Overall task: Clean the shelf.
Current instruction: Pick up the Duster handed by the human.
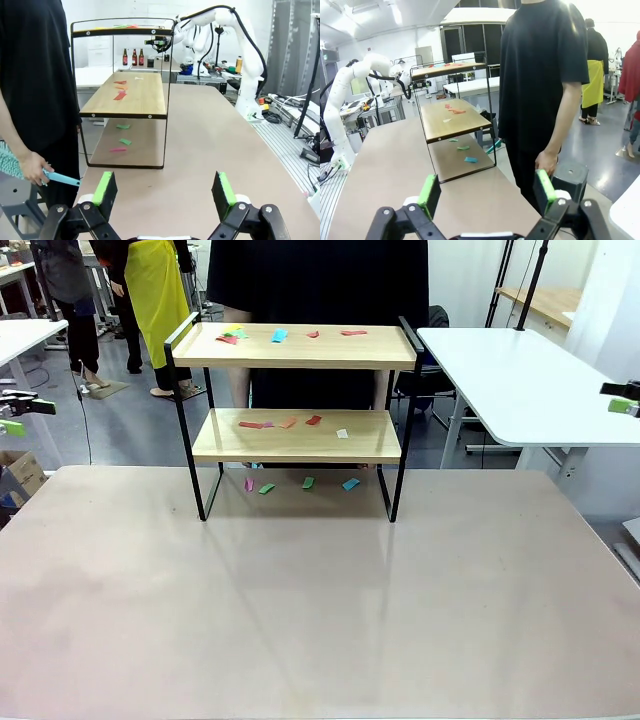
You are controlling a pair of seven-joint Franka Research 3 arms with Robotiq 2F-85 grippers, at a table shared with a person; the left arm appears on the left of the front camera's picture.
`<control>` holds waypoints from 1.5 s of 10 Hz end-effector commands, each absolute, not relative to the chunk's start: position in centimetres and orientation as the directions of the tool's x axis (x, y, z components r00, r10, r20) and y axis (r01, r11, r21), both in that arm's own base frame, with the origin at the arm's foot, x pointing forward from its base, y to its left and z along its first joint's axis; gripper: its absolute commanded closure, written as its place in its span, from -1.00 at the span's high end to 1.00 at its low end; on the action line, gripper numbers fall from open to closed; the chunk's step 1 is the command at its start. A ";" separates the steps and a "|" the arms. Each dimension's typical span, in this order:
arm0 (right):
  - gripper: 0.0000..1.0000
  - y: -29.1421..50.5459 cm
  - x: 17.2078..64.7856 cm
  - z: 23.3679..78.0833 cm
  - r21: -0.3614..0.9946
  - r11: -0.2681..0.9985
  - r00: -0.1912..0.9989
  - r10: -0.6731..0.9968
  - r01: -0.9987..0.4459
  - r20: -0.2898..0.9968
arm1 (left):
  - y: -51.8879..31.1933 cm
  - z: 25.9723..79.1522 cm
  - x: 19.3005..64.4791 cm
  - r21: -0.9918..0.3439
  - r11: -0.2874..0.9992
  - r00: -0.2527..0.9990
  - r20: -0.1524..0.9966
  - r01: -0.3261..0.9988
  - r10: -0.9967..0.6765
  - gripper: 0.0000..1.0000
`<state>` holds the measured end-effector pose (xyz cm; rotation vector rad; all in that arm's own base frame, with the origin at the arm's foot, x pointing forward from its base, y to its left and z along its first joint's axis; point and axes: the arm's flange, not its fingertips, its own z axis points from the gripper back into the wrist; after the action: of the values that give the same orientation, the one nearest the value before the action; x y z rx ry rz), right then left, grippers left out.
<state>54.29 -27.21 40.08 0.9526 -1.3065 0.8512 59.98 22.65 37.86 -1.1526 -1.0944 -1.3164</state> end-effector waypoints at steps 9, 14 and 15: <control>1.00 -27.2 54.3 40.1 0.086 0.387 0.086 -0.016 -0.918 0.996 | 22.6 37.9 59.5 0.002 -0.050 -0.008 0.992 0.999 -0.124 1.00; 1.00 -27.2 54.3 40.1 0.086 0.387 0.086 -0.016 -0.918 0.996 | 22.6 37.9 59.5 0.002 -0.050 -0.008 0.992 0.999 -0.124 1.00; 1.00 -27.2 54.3 40.1 0.086 0.387 0.086 -0.016 -0.918 0.996 | 22.6 37.9 59.5 0.002 -0.050 -0.008 0.992 0.999 -0.124 1.00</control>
<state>54.28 -27.22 39.91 0.9540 -1.3028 0.8496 59.51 22.64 37.65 -1.1534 -1.0952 -1.3012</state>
